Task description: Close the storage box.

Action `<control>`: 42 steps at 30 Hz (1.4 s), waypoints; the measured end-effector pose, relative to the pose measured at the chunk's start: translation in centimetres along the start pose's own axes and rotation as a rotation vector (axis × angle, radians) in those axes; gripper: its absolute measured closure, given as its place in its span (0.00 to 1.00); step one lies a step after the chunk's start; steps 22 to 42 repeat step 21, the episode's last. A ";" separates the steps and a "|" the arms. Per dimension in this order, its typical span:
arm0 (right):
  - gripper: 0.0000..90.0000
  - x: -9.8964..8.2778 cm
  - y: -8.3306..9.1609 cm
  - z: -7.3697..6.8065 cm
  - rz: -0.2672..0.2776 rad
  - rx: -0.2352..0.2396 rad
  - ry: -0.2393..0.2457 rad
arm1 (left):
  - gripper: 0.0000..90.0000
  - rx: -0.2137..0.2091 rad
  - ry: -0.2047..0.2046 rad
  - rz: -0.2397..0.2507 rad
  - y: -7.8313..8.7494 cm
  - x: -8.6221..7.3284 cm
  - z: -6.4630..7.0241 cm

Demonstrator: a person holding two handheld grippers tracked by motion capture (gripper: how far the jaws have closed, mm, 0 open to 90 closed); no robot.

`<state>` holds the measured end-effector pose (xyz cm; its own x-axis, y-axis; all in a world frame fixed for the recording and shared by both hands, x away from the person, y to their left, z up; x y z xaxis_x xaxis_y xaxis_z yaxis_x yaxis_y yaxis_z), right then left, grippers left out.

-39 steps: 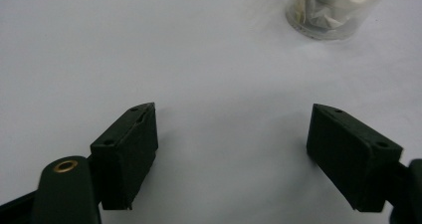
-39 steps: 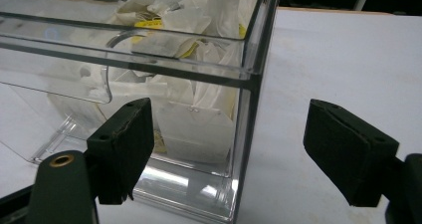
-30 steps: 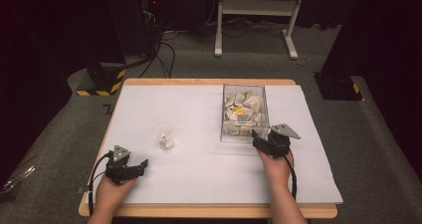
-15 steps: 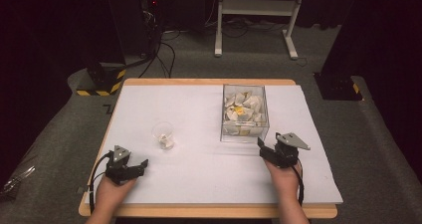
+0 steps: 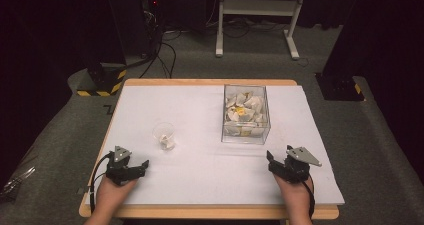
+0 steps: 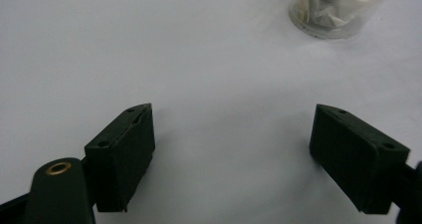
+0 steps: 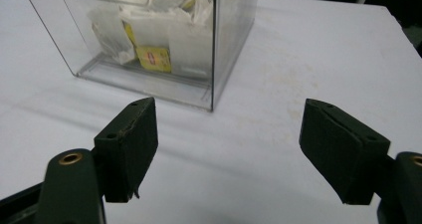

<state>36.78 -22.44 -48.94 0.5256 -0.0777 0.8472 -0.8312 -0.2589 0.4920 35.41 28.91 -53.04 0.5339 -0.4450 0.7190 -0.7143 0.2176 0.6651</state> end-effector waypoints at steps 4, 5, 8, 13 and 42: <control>0.26 -1.1 0.7 0.8 -0.023 -0.027 0.005 | 0.20 0.000 -0.001 0.000 0.0 0.0 0.0; 0.26 -1.1 0.7 0.8 -0.023 -0.027 0.005 | 0.20 0.000 -0.001 0.000 0.0 0.0 0.0; 0.26 -1.8 1.1 1.4 -0.038 -0.052 0.023 | 0.20 -0.001 -0.001 -0.001 0.0 0.0 0.0; 0.27 -2.9 0.8 2.6 -0.095 -0.084 0.012 | 0.20 -0.001 -0.001 -0.003 0.0 0.0 0.0; 0.28 -3.2 0.6 2.1 -0.102 -0.099 0.058 | 0.20 -0.004 -0.001 -0.003 0.0 0.0 0.0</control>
Point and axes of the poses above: each handheld gripper's, and its own axes: y roughly backward along the jaws, x roughly out of its top, z roughly to its right, the point moved 3 cm from there along -y, roughly forward along the jaws, and after that the axes turned 14 degrees about -y, right-handed, at the moved point
